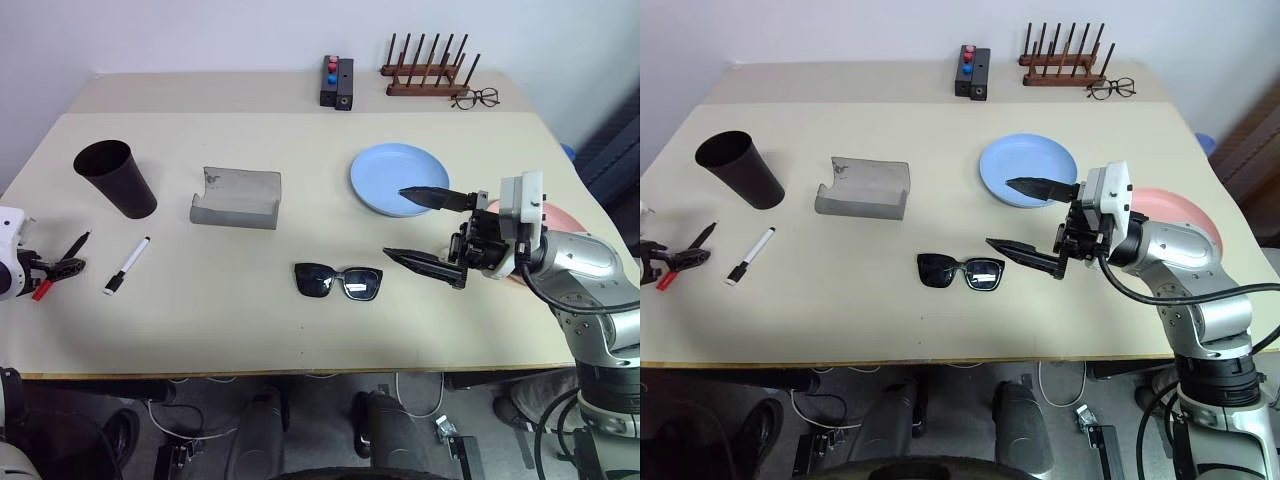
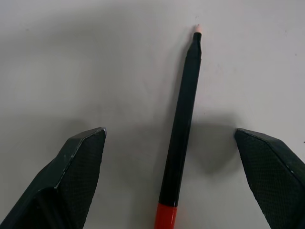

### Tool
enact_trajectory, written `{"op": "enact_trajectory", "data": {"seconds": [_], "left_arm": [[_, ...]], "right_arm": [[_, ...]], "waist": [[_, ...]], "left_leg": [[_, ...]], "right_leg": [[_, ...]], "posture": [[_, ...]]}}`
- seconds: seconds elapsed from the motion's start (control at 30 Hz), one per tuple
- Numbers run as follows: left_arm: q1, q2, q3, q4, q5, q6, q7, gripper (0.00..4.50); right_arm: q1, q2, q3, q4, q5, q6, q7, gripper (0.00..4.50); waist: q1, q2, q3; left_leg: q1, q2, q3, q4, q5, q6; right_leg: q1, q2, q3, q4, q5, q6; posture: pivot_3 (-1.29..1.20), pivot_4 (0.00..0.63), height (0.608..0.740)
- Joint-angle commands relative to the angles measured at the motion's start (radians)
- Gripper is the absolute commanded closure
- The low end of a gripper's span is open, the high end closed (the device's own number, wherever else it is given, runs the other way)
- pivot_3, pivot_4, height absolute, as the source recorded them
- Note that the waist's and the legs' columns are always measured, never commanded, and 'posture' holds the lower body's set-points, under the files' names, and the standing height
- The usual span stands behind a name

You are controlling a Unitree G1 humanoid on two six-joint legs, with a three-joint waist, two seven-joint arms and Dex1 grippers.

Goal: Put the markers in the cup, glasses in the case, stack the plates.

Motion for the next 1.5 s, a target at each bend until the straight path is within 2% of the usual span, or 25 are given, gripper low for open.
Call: {"op": "enact_trajectory", "data": {"seconds": [0.03, 0.2, 0.23, 0.33, 0.5, 0.67, 0.77, 0.9, 0.97, 1.03, 1.2, 1.5], "left_arm": [[0.011, 0.006, -0.050, 0.041, 0.063, -0.013, -0.003, 1.87], [0.003, 0.015, -0.082, 0.054, 0.082, 0.025, -0.048, 4.30], [0.006, 0.017, -0.084, 0.053, 0.085, 0.024, -0.054, 4.41], [0.019, 0.028, -0.070, 0.036, 0.073, -0.008, -0.078, 4.41], [0.029, 0.082, 0.011, 0.023, 0.051, -0.110, 0.035, 4.41], [0.080, 0.123, 0.168, -0.072, -0.066, -0.329, -0.031, 4.41], [0.032, 0.092, 0.345, -0.154, -0.260, -0.263, -0.116, 4.41], [0.016, 0.032, 0.452, -0.223, -0.384, -0.243, -0.154, 4.41], [0.000, -0.010, 0.465, -0.287, -0.427, -0.202, -0.141, 4.41], [-0.045, -0.051, 0.446, -0.300, -0.423, -0.247, -0.128, 4.41], [-0.229, -0.146, 0.382, -0.166, -0.345, -0.448, -0.049, 4.41], [-0.442, -0.263, 0.318, 0.044, -0.275, -0.616, 0.030, 4.41]], "right_arm": [[-0.018, -0.016, -0.026, -0.039, 0.020, 0.000, -0.006, 0.00], [-0.025, -0.028, -0.032, -0.028, 0.011, 0.002, -0.009, 0.00], [-0.026, -0.029, -0.033, -0.025, 0.010, 0.001, -0.011, 0.00], [-0.033, -0.028, -0.029, -0.014, 0.004, -0.004, -0.014, 0.00], [-0.038, -0.014, -0.008, 0.007, -0.020, -0.023, -0.015, 0.00], [-0.053, 0.004, 0.012, 0.033, -0.041, -0.054, -0.006, 0.00], [-0.066, 0.018, 0.022, 0.050, -0.049, -0.068, -0.001, 0.00], [-0.078, 0.025, 0.032, 0.070, -0.058, -0.083, 0.009, 0.00], [-0.083, 0.027, 0.034, 0.074, -0.058, -0.085, 0.011, 0.00], [-0.089, 0.028, 0.033, 0.076, -0.059, -0.085, 0.012, 0.00], [-0.103, 0.030, 0.029, 0.082, -0.060, -0.084, 0.010, 0.00], [-0.033, 0.020, -0.008, 0.030, -0.048, -0.074, -0.023, 0.00]], "waist": [[0.005, 0.000, 0.000], [0.000, 0.003, -0.002], [-0.001, 0.004, -0.002], [-0.009, 0.004, -0.002], [-0.015, 0.003, -0.002], [-0.012, -0.001, -0.002], [0.003, -0.002, -0.002], [0.009, -0.002, -0.002], [0.012, -0.002, -0.002], [0.013, -0.002, -0.002], [0.011, -0.006, -0.002], [0.009, -0.006, -0.002]], "left_leg": [[0.000, 0.000, 0.000, 0.000, 0.000, 0.000], [0.001, 0.000, 0.001, 0.000, 0.000, 0.000], [0.001, 0.000, 0.001, 0.000, 0.000, 0.000], [0.001, 0.000, 0.001, 0.000, 0.000, 0.000], [0.001, 0.001, 0.001, 0.000, 0.000, 0.000], [-0.001, 0.001, 0.001, 0.000, 0.000, 0.000], [-0.001, 0.001, 0.002, 0.000, 0.000, 0.000], [-0.001, 0.001, 0.004, 0.001, 0.000, 0.000], [0.000, 0.001, 0.004, 0.001, 0.000, 0.000], [0.000, 0.001, 0.004, 0.001, 0.000, 0.000], [0.000, 0.001, 0.003, 0.004, 0.001, -0.001], [0.001, 0.001, 0.004, 0.005, 0.001, -0.001]], "right_leg": [[0.000, 0.000, 0.000, 0.000, 0.000, -0.001], [0.000, 0.000, 0.001, 0.000, -0.001, -0.002], [0.000, 0.000, 0.001, 0.001, -0.001, -0.002], [0.000, 0.000, 0.001, 0.000, -0.001, -0.002], [0.000, 0.000, 0.001, 0.001, -0.001, -0.002], [-0.002, 0.000, 0.001, 0.000, 0.000, -0.001], [-0.001, -0.001, 0.001, -0.001, -0.001, -0.003], [0.000, -0.001, 0.001, -0.001, -0.001, -0.002], [0.001, -0.001, 0.001, 0.000, 0.000, 0.000], [0.001, -0.001, 0.001, 0.000, 0.001, 0.001], [0.003, 0.000, 0.001, 0.000, 0.002, 0.003], [0.005, 0.000, 0.001, 0.000, 0.003, 0.006]], "posture": [[0.00, 0.150, 0.740], [0.00, 0.150, 0.740], [0.00, 0.150, 0.740], [0.00, 0.150, 0.740], [0.00, 0.150, 0.740], [0.00, 0.150, 0.740], [0.00, 0.150, 0.740], [0.00, 0.150, 0.740], [0.00, 0.150, 0.740], [0.00, 0.150, 0.740], [0.00, 0.150, 0.740], [0.00, 0.150, 0.740]]}}
